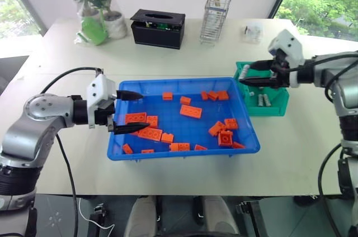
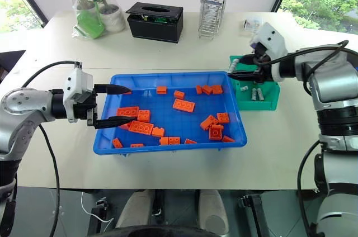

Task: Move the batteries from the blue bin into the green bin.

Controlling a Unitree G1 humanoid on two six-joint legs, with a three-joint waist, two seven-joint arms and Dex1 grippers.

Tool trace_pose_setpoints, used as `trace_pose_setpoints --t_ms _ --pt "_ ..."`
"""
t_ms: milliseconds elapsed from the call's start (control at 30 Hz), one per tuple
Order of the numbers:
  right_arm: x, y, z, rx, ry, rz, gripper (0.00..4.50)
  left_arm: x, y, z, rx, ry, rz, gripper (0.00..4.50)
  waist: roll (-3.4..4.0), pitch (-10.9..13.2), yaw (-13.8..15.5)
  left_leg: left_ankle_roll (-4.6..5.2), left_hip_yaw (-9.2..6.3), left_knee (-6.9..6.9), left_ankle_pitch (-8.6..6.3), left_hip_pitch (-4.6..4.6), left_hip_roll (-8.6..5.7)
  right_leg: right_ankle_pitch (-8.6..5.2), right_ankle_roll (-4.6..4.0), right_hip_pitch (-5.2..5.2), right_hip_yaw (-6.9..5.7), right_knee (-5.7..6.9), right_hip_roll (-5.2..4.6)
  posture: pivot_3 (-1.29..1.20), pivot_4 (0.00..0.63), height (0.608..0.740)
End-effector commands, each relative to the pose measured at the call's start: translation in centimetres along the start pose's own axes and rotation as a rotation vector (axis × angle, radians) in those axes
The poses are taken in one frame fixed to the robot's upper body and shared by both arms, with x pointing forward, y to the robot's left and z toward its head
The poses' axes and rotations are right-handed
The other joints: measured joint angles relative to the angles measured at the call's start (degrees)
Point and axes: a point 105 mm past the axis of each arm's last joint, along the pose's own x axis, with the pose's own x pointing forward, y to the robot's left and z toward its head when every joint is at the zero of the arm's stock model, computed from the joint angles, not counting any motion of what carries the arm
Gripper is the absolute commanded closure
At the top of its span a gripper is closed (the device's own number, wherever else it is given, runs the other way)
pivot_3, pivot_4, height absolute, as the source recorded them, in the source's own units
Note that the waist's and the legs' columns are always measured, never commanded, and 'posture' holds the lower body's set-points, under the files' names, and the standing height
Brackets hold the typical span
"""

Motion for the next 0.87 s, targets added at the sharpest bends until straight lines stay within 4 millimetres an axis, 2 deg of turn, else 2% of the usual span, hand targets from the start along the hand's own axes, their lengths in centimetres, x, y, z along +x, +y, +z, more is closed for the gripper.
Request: trace_pose_setpoints --t_ms 33,67,100,133,267,367,500,567,733,867 --pt "-1.7 -2.7 -0.7 0.008 0.005 -0.148 1.18 -0.6 0.5 0.6 0.042 -0.007 0.017 0.0 0.01 0.0 0.0 0.0 0.02 0.0 0.0 0.0 0.0 0.0 0.0 -0.01 0.0 0.01 0.01 0.0 0.15 0.736" --pt "-1.7 -2.9 -1.1 -0.001 0.016 -0.159 0.8 -0.7 0.6 0.6 0.041 -0.006 0.023 0.0 0.01 0.0 0.0 0.0 0.03 -0.01 0.0 0.0 0.0 0.0 0.0 -0.02 0.0 0.02 0.02 0.0 0.15 0.736" --pt "-1.7 -3.0 -1.4 -0.013 0.025 -0.167 0.19 -0.8 0.8 0.5 0.041 -0.005 0.028 0.0 0.01 0.0 0.0 0.0 0.03 -0.01 0.0 0.0 0.0 0.0 0.01 -0.03 0.0 0.01 0.02 0.0 0.15 0.736" --pt "-1.7 -3.0 -1.7 -0.02 0.03 -0.168 0.03 -0.9 0.9 0.5 0.041 -0.005 0.034 0.0 0.01 0.0 0.0 0.0 0.03 -0.02 0.0 0.0 0.01 0.01 0.02 -0.02 0.0 0.02 0.02 0.0 0.15 0.736" --pt "-3.6 -2.9 -1.1 -0.046 -0.021 -0.138 0.03 -2.0 1.9 0.7 0.021 -0.015 0.09 0.0 0.08 0.0 0.2 0.0 0.02 -0.02 0.0 -0.02 0.01 0.05 0.09 -0.02 0.0 0.01 0.02 0.0 0.15 0.736" --pt "-6.4 -2.3 -1.8 -0.087 -0.027 -0.088 0.03 -4.0 2.8 0.8 -0.004 -0.018 0.143 0.0 0.07 0.1 0.6 0.0 -0.01 -0.02 0.0 -0.06 0.01 0.04 0.11 -0.02 -0.01 0.0 0.01 0.0 0.15 0.736" --pt "-10.6 -0.3 -5.7 -0.141 0.062 0.049 0.03 -7.7 3.0 1.4 -0.082 -0.07 0.19 0.0 0.06 0.0 0.4 0.03 -0.02 -0.04 -0.02 -0.06 0.01 0.02 0.13 0.03 -0.03 -0.07 -0.02 0.0 0.15 0.736" --pt "-11.8 0.2 -6.4 -0.115 0.034 0.082 0.03 -9.1 3.1 0.8 -0.093 -0.054 0.218 0.0 0.07 0.0 0.1 0.04 0.01 -0.04 -0.03 0.02 0.02 0.01 0.14 0.08 -0.02 -0.09 -0.05 0.0 0.15 0.736" --pt "-12.9 0.6 -8.1 -0.06 0.016 0.105 0.03 -11.6 3.0 -0.7 -0.12 0.042 0.22 0.0 0.18 0.0 -0.7 -0.02 0.05 0.01 0.01 0.26 0.06 -0.05 0.0 0.12 0.14 0.02 0.0 0.0 0.15 0.736" --pt "-12.9 0.5 -8.4 -0.037 0.015 0.11 0.03 -12.7 3.5 -0.3 -0.094 0.046 0.23 0.0 0.19 0.1 -0.9 -0.02 0.02 -0.01 0.01 0.19 0.1 -0.08 -0.06 0.04 0.14 0.02 -0.02 0.0 0.15 0.736"
